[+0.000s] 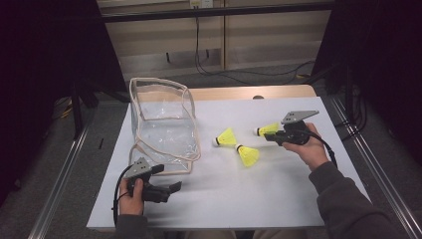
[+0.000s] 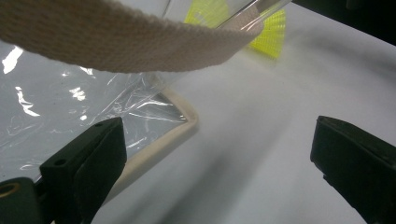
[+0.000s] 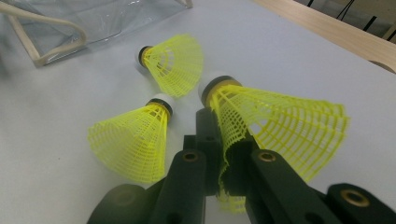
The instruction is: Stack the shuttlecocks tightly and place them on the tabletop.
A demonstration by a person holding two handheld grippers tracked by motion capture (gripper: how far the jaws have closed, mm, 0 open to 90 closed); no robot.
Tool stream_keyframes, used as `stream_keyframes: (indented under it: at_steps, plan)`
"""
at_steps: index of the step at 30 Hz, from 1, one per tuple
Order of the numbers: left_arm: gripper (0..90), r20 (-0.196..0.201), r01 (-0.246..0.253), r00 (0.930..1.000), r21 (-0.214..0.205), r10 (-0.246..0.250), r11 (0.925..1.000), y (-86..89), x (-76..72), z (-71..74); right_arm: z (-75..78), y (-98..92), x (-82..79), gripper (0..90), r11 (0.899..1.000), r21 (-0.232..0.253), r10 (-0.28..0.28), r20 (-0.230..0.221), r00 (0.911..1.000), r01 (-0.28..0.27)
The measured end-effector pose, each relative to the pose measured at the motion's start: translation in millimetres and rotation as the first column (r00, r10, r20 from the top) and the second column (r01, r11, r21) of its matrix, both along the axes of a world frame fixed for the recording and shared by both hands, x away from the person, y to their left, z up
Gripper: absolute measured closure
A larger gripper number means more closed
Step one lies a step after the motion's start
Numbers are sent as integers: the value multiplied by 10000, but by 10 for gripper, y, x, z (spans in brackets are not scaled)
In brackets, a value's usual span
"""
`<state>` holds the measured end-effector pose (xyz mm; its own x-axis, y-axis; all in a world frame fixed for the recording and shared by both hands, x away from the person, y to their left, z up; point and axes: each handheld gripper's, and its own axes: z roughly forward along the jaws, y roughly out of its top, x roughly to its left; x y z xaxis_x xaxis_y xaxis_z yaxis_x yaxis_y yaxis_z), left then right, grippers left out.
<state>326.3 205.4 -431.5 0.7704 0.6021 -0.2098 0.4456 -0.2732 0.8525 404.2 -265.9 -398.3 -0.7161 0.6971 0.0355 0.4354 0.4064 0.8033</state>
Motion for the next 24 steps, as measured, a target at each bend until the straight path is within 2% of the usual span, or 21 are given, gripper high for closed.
stream_keyframes:
  at_steps: [10, 24]
  plan:
    - [36, -3, 4, 10000, 2, -4, 10000, 0, 0, 0, -7, 49, 77, 876, 9999, 99, 17, -20, 10000, -17]
    - [36, -19, 62, 10000, 20, -62, 10000, -4, 1, -2, -9, 108, 154, 875, 9998, -154, 119, 88, 9999, -118]
